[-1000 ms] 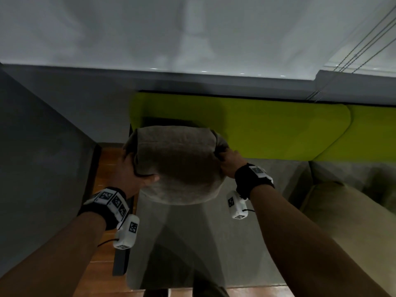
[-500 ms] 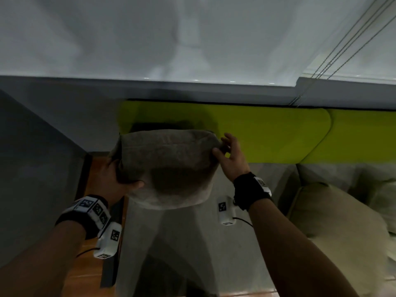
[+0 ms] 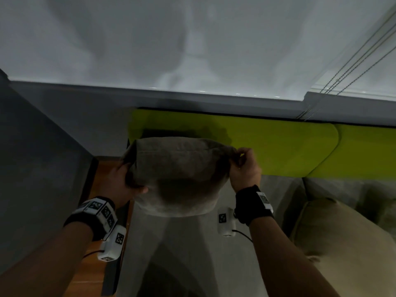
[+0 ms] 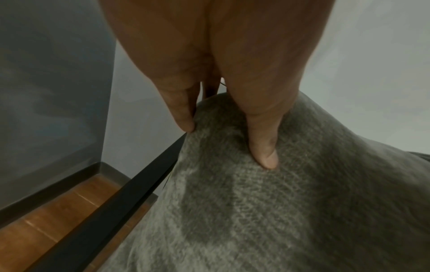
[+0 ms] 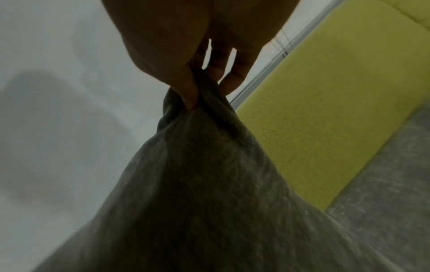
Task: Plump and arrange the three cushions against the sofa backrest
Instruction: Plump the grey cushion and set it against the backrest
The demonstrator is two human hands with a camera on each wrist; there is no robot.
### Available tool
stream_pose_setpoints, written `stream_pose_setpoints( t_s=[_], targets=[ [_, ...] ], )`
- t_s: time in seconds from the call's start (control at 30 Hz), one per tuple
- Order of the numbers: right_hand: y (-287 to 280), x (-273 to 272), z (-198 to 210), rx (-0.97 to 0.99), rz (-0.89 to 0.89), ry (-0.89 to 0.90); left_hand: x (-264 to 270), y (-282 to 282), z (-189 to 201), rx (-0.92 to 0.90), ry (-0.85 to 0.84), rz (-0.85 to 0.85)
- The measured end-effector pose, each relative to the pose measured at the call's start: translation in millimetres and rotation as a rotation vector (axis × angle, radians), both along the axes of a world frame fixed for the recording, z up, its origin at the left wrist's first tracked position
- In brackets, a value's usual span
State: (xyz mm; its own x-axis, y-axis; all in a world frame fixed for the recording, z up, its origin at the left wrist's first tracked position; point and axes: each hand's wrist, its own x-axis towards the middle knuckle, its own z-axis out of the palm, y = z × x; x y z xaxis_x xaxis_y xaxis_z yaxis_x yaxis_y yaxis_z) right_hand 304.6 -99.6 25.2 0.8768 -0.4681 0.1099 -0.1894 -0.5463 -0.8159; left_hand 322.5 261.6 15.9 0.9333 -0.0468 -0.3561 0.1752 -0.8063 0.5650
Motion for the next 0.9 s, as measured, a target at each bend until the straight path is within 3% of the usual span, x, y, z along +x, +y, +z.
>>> stream_pose_setpoints(
  t_s=[0.13, 0.17, 0.23, 0.33, 0.4, 0.47, 0.53, 0.63, 0.7, 0.77, 0.9],
  targets=[
    [-12, 12, 4, 0.382, 0.089, 0.2, 0, -1, 5, 0.02, 0.005, -0.005],
    [-17, 16, 7, 0.412, 0.119, 0.226, -1, -2, 7, 0.016, 0.006, 0.005],
    [-27, 19, 16, 0.276, 0.161, 0.203, -4, 0, 8, 0.003, 0.013, 0.007],
    [-46, 24, 27, 0.172, 0.032, 0.058, -5, 6, 7, 0.011, 0.016, -0.025],
    [-53, 27, 30, 0.34, -0.017, -0.026, -6, 6, 11, 0.028, 0.015, -0.052],
    [-55, 30, 25, 0.484, 0.139, 0.09, -4, 3, 16, 0.024, -0.001, -0.059],
    [-56, 32, 19, 0.336, 0.312, 0.2, -4, 1, 24, -0.022, -0.058, -0.11],
    [-63, 33, 13, 0.112, 0.183, 0.206, 0, 9, 20, -0.082, -0.162, -0.08],
    [-64, 25, 8, 0.099, 0.066, 0.182, 9, 9, 19, -0.115, -0.199, 0.049],
    [-61, 14, 0, 0.072, 0.003, 0.167, 20, 5, 18, -0.086, -0.14, 0.073],
    [-54, 8, 2, 0.165, -0.022, 0.242, 36, -3, 24, 0.134, -0.042, -0.137]
  ],
)
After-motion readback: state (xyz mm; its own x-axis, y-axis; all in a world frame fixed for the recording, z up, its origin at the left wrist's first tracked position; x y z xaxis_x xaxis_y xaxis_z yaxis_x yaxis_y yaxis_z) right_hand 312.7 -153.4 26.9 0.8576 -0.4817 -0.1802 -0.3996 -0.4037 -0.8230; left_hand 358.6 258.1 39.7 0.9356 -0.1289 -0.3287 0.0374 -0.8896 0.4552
